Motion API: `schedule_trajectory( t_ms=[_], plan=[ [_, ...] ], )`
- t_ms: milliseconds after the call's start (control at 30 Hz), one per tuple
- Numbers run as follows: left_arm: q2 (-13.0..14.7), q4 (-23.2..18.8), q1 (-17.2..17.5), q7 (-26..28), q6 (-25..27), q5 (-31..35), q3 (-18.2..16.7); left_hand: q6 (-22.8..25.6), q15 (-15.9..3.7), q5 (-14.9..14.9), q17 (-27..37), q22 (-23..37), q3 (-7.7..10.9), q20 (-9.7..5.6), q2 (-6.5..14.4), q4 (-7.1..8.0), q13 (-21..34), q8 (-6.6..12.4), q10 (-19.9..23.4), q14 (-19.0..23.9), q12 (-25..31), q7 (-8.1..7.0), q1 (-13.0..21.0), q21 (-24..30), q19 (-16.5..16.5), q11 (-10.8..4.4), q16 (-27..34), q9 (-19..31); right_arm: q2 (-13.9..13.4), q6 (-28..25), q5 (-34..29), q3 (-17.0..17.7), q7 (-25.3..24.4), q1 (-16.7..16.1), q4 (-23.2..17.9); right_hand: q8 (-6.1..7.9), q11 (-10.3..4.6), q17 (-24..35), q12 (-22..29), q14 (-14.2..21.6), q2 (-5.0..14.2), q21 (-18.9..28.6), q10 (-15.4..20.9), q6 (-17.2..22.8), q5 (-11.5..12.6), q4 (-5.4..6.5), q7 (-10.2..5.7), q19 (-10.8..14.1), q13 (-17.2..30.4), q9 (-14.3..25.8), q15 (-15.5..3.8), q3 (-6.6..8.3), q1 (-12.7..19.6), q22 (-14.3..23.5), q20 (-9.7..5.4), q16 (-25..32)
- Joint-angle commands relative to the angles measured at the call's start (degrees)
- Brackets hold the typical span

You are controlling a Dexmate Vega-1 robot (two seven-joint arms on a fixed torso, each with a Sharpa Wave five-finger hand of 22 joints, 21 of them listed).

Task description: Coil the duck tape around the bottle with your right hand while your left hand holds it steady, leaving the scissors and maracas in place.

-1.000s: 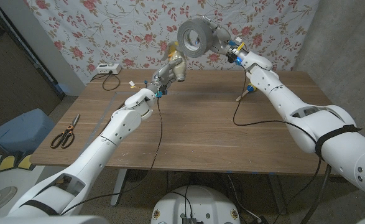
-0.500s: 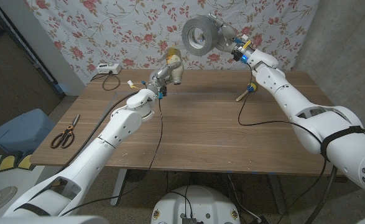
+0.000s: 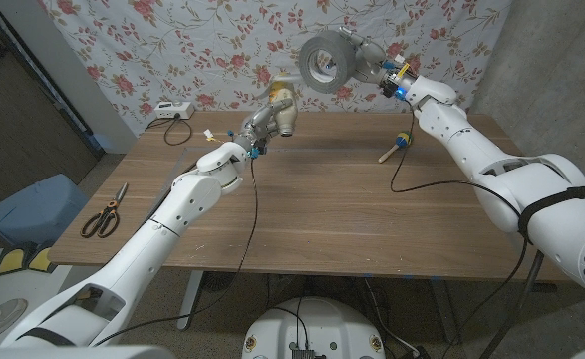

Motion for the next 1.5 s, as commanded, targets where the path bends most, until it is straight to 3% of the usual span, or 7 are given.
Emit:
schedule_trajectory(
  t_ms=[33,167,767,1133,1200,1333,1500],
  plan=[
    [1.0,-0.7,0.7,-4.2,-0.8,-4.0,-1.0,9.6,-19.63,-0.1,0.5,0.1,8.7,-0.25,8.4,6.39,25.6,0.8,12.1,15.8,10.3,-2.46,7.4,0.4,0.5,-11.58,-0.3,0.3,1.3,2.5,-4.7,-1.3,2.4,7.5,16.6,0.8,-3.63,0.1,0.7,-2.5,4.03,-1.0,-4.3,0.1,0.3,-0.3,-2.03,-1.3,1.2,1.1,-8.62,7.26,3.7,0.1,-1.35,-0.1],
    [1.0,-0.7,0.7,-5.5,-1.3,-4.8,-0.8,9.6,-19.62,-0.1,0.9,0.1,8.93,-0.19,8.4,6.4,25.8,0.72,12.1,15.8,10.4,-2.46,7.2,0.6,0.3,-11.72,-0.4,0.7,1.4,2.3,-5.8,-1.0,1.4,8.5,19.8,1.08,-3.65,0.1,0.7,-3.5,4.06,-1.5,-4.3,-0.6,0.5,0.13,-2.32,-2.0,1.2,2.0,-8.55,7.05,3.2,0.0,-1.66,-0.2],
    [0.8,2.3,-1.3,-16.6,-4.2,-8.0,0.0,9.5,-19.71,0.1,2.8,0.0,10.0,-0.24,8.3,6.38,26.9,0.22,11.6,15.4,10.3,-2.79,6.2,1.3,-0.6,-11.89,-1.2,1.7,1.6,3.1,-7.4,0.6,-4.0,6.6,19.8,0.62,-3.71,0.1,0.9,-6.4,3.9,-3.2,-5.6,-1.6,1.3,0.72,-2.84,-2.9,2.1,1.9,-8.85,6.72,2.7,0.0,-2.31,-0.5],
    [-2.2,5.6,-2.6,-25.2,-6.8,-11.4,0.6,9.1,-19.67,0.1,3.3,0.0,10.5,-0.3,8.1,6.04,27.4,0.04,11.4,15.7,10.2,-2.92,6.1,1.8,-0.9,-12.49,-1.8,2.5,3.8,6.2,-8.4,1.4,-8.7,5.9,20.9,0.45,-4.1,0.1,1.1,-6.9,3.7,-4.0,-6.4,-1.8,1.7,0.78,-3.2,-2.9,2.6,1.7,-8.92,6.51,2.7,0.0,-2.48,-0.3],
    [-2.9,6.1,-2.5,-25.9,-7.8,-11.4,0.6,9.1,-19.67,0.1,3.4,0.0,10.56,-0.29,8.1,6.04,27.4,0.05,11.3,15.6,10.1,-2.9,6.0,1.9,-0.9,-12.5,-1.9,2.7,3.8,10.7,-8.7,1.5,-10.6,3.6,18.4,0.29,-4.2,0.1,0.9,-7.2,3.53,-4.2,-6.9,-1.7,1.8,0.8,-3.43,-3.2,2.5,1.4,-8.85,6.42,2.6,0.0,-2.68,-0.4],
    [-3.5,6.3,-2.6,-25.4,-8.4,-11.4,0.6,9.2,-19.69,0.2,3.7,0.0,10.67,-0.33,8.1,6.01,27.4,0.08,11.4,15.7,10.1,-3.1,5.9,2.0,-1.0,-12.58,-2.0,3.0,0.9,13.2,-11.6,0.3,-23.3,-5.7,1.3,0.01,-4.49,0.1,0.7,-8.0,3.2,-4.6,-6.9,-1.5,2.1,0.82,-3.59,-3.2,2.2,0.9,-8.93,6.24,2.5,0.0,-3.08,-0.5],
    [-4.1,5.7,-2.1,-23.0,-9.1,-10.9,0.3,9.3,-19.71,0.2,3.7,0.0,10.76,-0.44,8.1,6.03,27.6,-0.08,11.5,15.7,10.1,-3.14,5.8,2.1,-1.1,-12.54,-2.3,2.9,0.5,16.8,-13.2,-0.7,-30.5,-11.6,-8.7,0.17,-4.34,0.1,0.8,-7.7,3.32,-4.6,-6.3,-1.0,2.3,0.85,-3.47,-2.5,2.0,1.0,-9.14,6.18,2.6,0.1,-3.17,-0.3]
  ],
)
